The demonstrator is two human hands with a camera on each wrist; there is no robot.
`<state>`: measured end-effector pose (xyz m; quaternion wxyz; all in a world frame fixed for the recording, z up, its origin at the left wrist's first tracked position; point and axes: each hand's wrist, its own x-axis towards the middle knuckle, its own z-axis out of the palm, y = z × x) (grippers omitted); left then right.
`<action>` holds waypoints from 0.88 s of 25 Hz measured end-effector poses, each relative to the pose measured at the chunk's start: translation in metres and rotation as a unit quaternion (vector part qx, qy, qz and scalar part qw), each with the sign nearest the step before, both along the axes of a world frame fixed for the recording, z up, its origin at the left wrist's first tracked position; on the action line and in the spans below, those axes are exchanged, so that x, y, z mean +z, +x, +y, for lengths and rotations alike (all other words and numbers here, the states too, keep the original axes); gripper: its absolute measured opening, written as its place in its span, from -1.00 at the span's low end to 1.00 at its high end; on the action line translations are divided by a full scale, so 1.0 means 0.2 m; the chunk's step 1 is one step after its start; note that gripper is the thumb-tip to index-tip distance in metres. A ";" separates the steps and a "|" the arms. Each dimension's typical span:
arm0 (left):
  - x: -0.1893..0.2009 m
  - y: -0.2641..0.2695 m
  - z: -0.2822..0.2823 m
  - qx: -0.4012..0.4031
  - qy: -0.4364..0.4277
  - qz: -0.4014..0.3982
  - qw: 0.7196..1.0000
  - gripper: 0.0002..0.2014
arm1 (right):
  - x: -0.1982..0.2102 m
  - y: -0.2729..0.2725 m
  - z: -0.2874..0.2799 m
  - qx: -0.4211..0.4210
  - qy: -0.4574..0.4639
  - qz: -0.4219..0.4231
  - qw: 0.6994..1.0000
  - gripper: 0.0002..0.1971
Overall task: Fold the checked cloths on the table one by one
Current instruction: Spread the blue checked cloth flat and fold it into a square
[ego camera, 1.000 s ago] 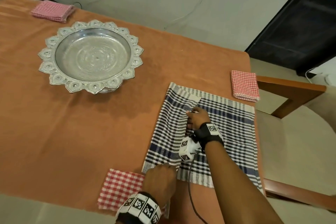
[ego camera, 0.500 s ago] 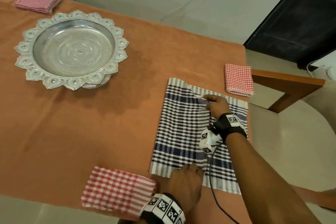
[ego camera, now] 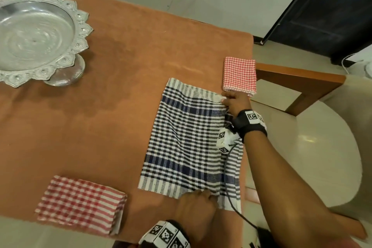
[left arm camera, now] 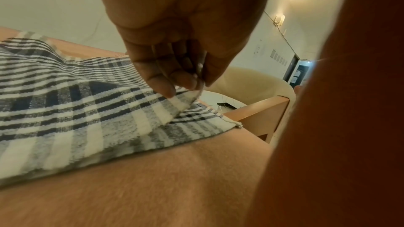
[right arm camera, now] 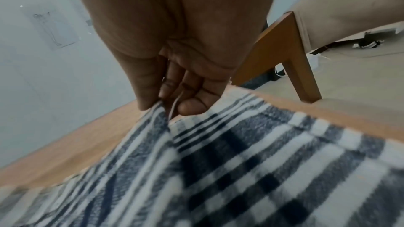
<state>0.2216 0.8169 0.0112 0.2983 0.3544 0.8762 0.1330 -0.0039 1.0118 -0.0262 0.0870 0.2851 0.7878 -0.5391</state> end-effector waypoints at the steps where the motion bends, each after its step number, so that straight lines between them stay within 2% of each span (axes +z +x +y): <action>1: 0.00 0.00 0.04 0.000 -0.007 -0.003 1.000 -0.69 | 0.01 0.00 0.06 0.006 0.019 -0.003 1.000 -0.71; 4: 0.02 0.01 0.16 -0.009 -0.040 -0.022 0.999 -0.76 | 0.02 0.03 0.22 0.027 0.087 0.004 0.996 -0.71; 9: 0.00 0.04 0.31 -0.044 -0.077 -0.020 0.996 -0.79 | 0.03 0.08 0.36 0.051 0.109 0.004 0.993 -0.49; 11: 0.04 0.03 0.34 -0.056 -0.096 -0.044 0.993 -0.89 | 0.01 0.08 0.40 0.050 0.123 0.006 0.991 -0.47; 13: 0.01 0.05 0.37 -0.061 -0.079 -0.024 0.995 -0.82 | -0.01 0.09 0.43 0.050 0.142 -0.002 0.989 -0.45; 14: 0.00 0.06 0.38 -0.062 -0.074 -0.042 0.994 -0.82 | -0.02 0.09 0.43 0.052 0.147 -0.007 0.988 -0.44; 16: 0.00 0.05 0.40 -0.039 -0.048 -0.020 0.998 -0.80 | -0.03 0.11 0.44 0.061 0.157 -0.020 0.986 -0.43; 19: -0.06 0.07 0.37 -0.001 -0.072 -0.039 0.997 -0.68 | -0.02 0.11 0.43 0.065 0.207 -0.014 0.976 -0.47; 22: -0.05 0.02 0.22 0.156 -0.037 -0.049 0.986 -0.54 | 0.03 0.10 0.34 0.106 0.304 0.047 0.945 -0.64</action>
